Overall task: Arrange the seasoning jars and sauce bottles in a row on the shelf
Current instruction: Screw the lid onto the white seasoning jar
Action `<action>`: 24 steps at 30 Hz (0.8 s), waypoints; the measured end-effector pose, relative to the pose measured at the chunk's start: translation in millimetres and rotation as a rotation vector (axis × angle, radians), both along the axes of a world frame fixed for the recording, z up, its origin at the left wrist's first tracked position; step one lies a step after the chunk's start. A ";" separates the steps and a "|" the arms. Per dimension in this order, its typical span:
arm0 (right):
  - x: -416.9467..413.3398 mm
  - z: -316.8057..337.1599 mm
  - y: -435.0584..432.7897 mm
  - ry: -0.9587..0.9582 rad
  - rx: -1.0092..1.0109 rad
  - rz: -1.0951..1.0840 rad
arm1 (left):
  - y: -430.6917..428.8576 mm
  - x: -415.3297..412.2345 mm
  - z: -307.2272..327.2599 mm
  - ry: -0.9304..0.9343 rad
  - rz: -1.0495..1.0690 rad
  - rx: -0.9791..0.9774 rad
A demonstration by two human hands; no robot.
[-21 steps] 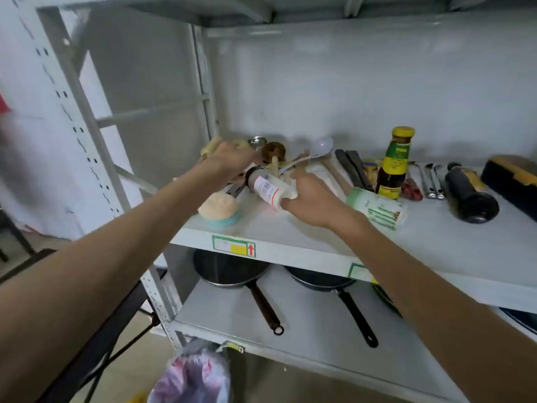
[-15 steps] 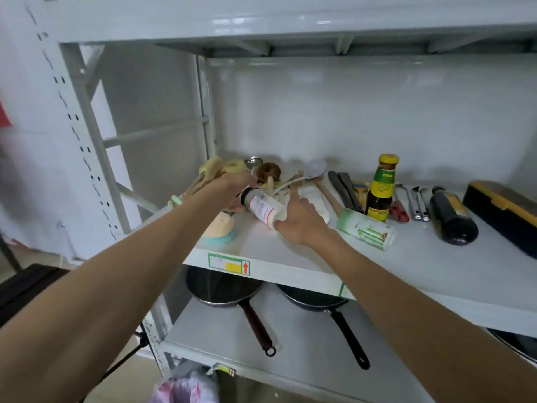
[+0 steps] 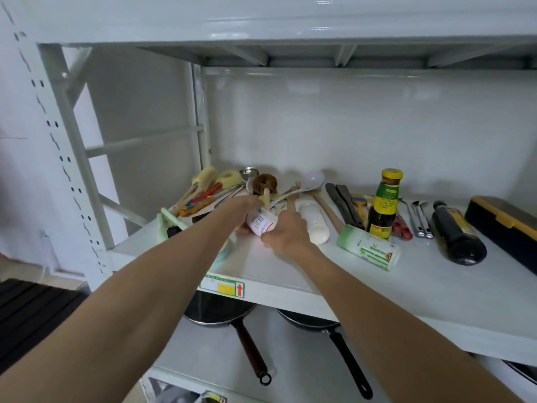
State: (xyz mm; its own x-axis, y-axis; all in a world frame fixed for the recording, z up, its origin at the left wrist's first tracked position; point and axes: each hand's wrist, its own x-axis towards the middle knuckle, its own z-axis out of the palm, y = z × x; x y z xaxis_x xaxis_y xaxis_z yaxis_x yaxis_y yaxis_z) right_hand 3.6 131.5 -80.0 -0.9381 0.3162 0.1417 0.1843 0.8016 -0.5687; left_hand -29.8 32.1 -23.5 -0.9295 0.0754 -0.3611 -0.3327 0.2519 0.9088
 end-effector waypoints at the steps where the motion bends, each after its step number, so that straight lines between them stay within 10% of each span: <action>1: -0.2 -1.0 0.3 0.017 -0.029 0.002 | 1.8 -2.6 -2.8 -0.013 0.007 -0.051; 24: 33.7 -35.1 16.8 0.245 -0.430 0.042 | 0.9 27.1 2.8 0.393 0.146 -0.084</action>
State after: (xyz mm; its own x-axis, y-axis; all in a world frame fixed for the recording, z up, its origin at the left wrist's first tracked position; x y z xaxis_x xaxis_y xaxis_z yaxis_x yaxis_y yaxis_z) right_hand 37.3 148.4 -115.1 -0.9067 0.3569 0.2247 -0.0237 0.4888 -0.8721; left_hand -2.7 33.0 -20.7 -0.9964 -0.0819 0.0238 -0.0025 0.3060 0.9520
